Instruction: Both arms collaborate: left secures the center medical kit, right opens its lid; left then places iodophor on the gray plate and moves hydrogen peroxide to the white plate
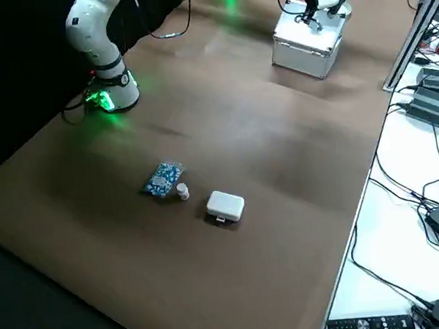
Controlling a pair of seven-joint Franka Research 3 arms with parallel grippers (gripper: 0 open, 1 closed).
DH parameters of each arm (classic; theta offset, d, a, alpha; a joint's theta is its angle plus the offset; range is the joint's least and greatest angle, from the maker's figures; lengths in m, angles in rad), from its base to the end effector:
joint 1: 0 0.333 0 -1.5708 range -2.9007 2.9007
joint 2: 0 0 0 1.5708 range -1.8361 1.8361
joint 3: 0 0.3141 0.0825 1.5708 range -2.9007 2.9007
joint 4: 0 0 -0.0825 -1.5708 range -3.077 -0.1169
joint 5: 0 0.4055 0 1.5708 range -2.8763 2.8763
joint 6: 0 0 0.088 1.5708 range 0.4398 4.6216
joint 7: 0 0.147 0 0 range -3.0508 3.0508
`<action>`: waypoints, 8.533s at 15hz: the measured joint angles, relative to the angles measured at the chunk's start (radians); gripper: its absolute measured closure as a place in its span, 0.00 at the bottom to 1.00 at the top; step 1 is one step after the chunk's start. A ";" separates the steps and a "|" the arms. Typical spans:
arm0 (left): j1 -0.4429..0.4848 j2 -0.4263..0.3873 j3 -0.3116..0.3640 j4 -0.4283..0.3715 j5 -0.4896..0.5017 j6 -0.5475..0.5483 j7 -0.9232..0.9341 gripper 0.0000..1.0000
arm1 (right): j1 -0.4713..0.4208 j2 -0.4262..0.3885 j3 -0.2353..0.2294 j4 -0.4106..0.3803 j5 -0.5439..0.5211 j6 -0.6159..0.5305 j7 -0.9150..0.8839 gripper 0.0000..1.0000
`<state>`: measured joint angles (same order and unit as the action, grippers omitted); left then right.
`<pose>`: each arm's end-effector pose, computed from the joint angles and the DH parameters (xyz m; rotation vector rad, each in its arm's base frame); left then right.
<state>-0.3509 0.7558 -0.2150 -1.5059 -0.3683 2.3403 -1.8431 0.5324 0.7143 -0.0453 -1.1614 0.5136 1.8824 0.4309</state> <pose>0.6310 -0.3952 0.1854 2.0084 2.0466 -0.5256 0.6524 0.4183 0.3395 -2.7109 0.1233 0.2727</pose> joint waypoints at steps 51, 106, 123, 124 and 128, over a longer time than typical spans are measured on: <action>-0.096 -0.135 0.050 0.048 0.165 -0.203 -0.204 0.00 | -0.494 -0.094 -0.026 0.111 -0.104 -0.437 -0.416 0.03; -0.340 -0.012 0.065 0.104 0.432 -0.079 -0.510 0.37 | -0.546 -0.653 -0.018 -0.295 -0.469 -0.296 -0.488 0.01; -0.341 0.008 0.066 0.105 0.432 -0.079 -0.510 0.65 | -0.535 -0.654 -0.007 -0.297 -0.469 -0.322 -0.490 0.01; -0.341 0.008 0.066 0.106 0.432 -0.079 -0.510 0.67 | -0.535 -0.654 -0.007 -0.297 -0.469 -0.324 -0.490 0.01; -0.340 0.008 0.066 0.107 0.432 -0.079 -0.512 0.67 | -0.535 -0.654 -0.007 -0.298 -0.469 -0.327 -0.494 0.01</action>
<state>-0.6908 0.7642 -0.1488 -1.3985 0.0640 2.2616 -2.3550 -0.0029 0.0604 -0.0519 -1.4589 0.0447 1.5553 -0.0627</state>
